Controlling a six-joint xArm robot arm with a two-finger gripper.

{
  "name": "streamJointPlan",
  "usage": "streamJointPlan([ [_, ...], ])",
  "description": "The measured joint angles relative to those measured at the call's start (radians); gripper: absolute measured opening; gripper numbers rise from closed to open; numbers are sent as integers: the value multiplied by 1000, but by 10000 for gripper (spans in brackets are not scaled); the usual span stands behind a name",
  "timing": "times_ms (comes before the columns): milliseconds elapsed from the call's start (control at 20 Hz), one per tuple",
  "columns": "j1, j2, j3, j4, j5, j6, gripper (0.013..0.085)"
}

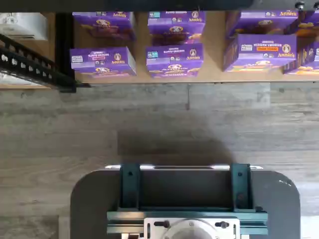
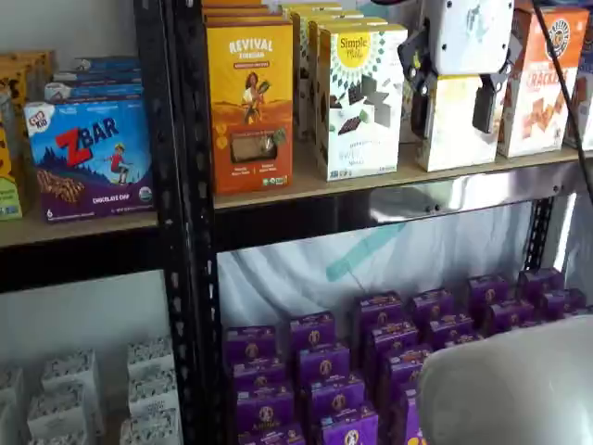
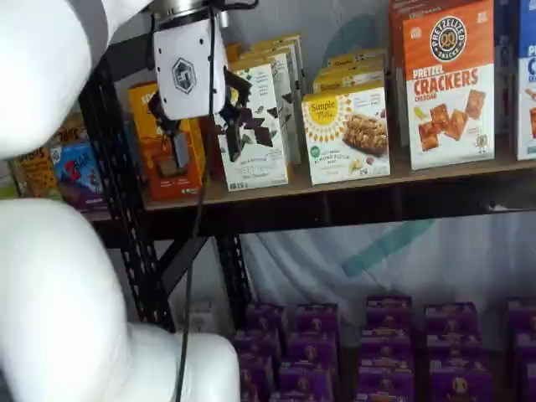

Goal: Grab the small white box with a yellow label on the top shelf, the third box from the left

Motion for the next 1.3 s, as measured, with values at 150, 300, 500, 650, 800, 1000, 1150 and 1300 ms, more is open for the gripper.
streamJointPlan([
  [150, -47, 2, -1, 51, 6, -23, 850],
  [300, -49, 0, 0, 57, 5, -25, 850],
  [500, -40, -2, 5, 50, 0, -19, 850],
  [650, -34, 0, 12, 41, -8, -18, 850],
  [800, -49, 9, 22, 41, -27, -33, 850],
  [1000, -83, 37, 20, 28, -75, -74, 850],
  [1150, -109, 69, 7, 5, -106, -108, 850],
  [1300, -137, 103, -6, -6, -132, -141, 850],
])
